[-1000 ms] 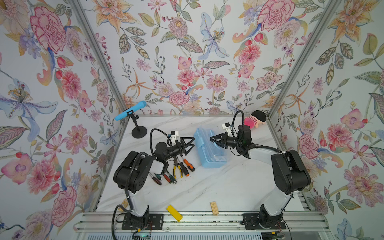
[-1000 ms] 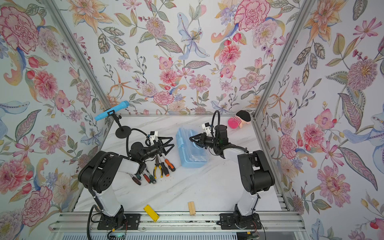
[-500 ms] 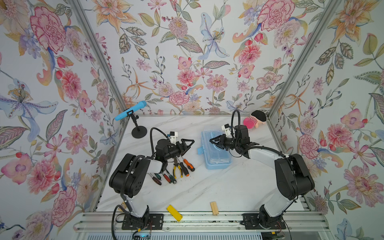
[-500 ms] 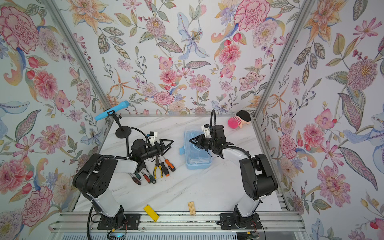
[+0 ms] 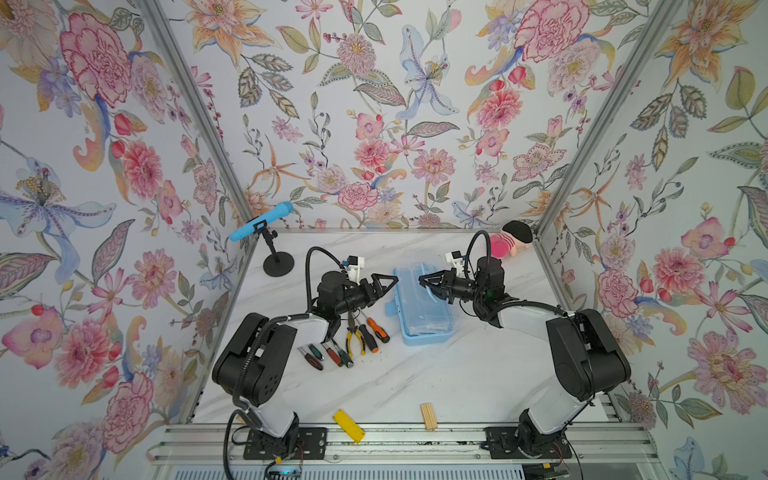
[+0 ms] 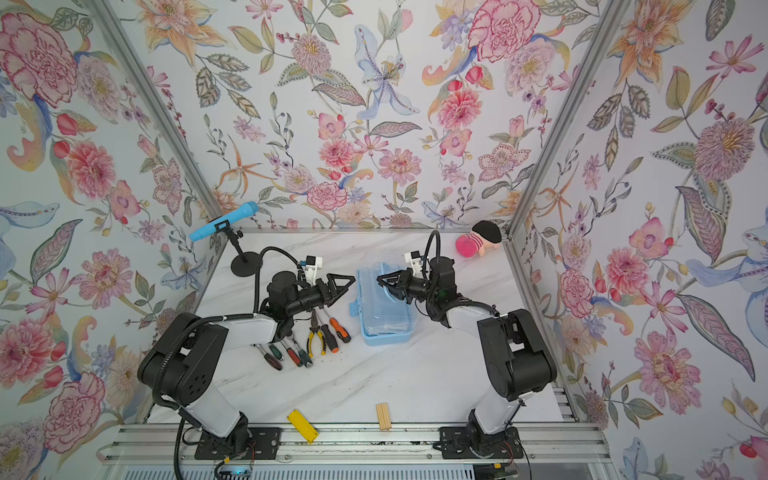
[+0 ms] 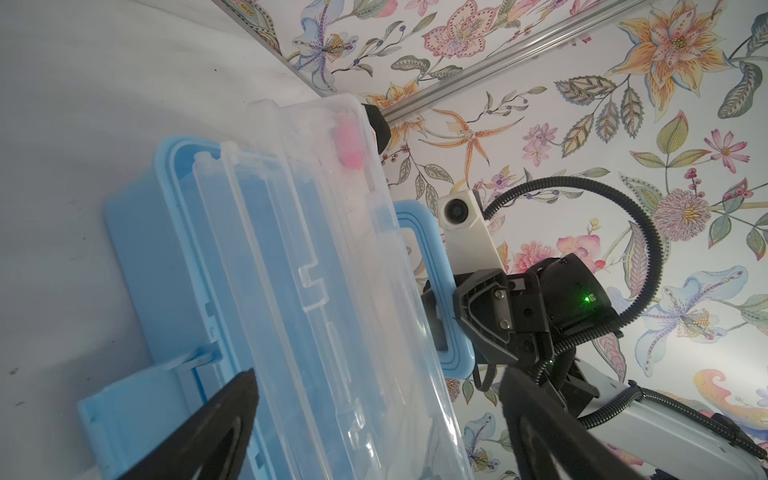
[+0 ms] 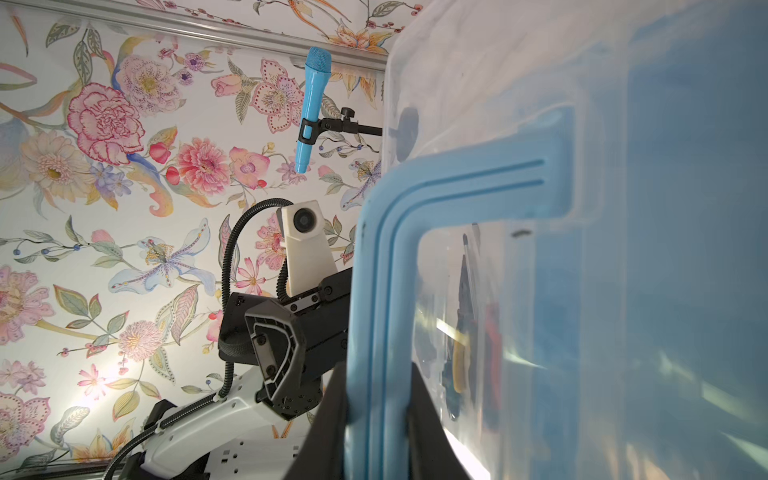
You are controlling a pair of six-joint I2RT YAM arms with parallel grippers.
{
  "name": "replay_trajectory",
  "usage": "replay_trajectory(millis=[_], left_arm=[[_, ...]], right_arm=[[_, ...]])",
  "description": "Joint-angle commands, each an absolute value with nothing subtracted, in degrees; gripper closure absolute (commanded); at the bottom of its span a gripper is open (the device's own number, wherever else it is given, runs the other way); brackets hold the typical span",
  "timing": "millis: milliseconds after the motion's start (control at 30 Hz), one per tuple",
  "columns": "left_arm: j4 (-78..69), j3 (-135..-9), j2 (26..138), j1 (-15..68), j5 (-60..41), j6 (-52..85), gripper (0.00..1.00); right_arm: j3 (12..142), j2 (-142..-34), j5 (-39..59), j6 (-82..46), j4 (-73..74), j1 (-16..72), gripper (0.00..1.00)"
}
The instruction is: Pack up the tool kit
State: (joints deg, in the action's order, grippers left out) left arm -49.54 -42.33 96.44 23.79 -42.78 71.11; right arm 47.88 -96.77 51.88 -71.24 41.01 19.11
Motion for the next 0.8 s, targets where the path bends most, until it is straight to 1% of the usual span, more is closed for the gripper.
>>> replay_trajectory(millis=[0, 67, 333, 500, 633, 767], left_arm=[[-49.8, -45.9, 98.1, 25.3, -41.9, 70.5, 0.05], [-49.1, -47.7, 99.2, 26.1, -41.8, 70.3, 0.06], [-48.3, -51.1, 102.2, 27.6, -42.6, 70.6, 0.07], [-46.2, -49.0, 99.9, 27.5, -42.3, 69.2, 0.07], [-41.4, -47.4, 97.1, 27.5, -41.2, 65.9, 0.07], [-40.6, -46.5, 96.2, 27.5, -41.2, 65.4, 0.07]], right_arm=[[45.5, -98.7, 56.2, -81.5, 54.4, 19.4, 1.00], [45.2, -99.5, 56.4, -83.1, 56.9, 19.4, 1.00], [44.8, -99.3, 57.1, -83.9, 58.4, 19.4, 1.00], [44.9, -98.2, 56.6, -81.9, 55.3, 18.9, 1.00], [45.0, -98.5, 56.6, -82.8, 56.5, 18.9, 1.00], [45.2, -98.6, 56.7, -82.3, 56.3, 19.1, 1.00]])
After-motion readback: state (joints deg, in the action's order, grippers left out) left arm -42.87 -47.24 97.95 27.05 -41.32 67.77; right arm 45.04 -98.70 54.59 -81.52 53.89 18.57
